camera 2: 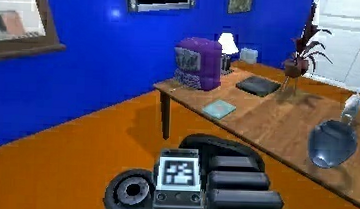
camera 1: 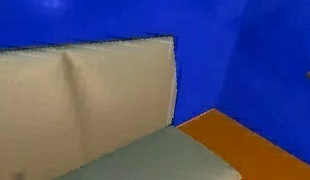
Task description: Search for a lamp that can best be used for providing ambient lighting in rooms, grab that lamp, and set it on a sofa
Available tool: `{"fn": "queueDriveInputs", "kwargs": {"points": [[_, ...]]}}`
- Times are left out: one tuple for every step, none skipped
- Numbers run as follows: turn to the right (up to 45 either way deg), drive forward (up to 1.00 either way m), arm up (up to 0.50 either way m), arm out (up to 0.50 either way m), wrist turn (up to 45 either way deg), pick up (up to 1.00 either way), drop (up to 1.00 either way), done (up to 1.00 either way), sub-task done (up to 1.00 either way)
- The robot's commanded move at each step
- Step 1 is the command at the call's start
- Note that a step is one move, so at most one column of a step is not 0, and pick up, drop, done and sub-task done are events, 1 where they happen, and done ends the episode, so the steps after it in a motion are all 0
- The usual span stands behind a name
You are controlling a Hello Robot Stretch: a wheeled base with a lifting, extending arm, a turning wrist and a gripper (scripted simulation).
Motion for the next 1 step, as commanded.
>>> {"fn": "queueDriveInputs", "kwargs": {"points": [[-45.0,0.00,0.00,0.00,0.0,0.00,0.00,0.00,0.00]]}}
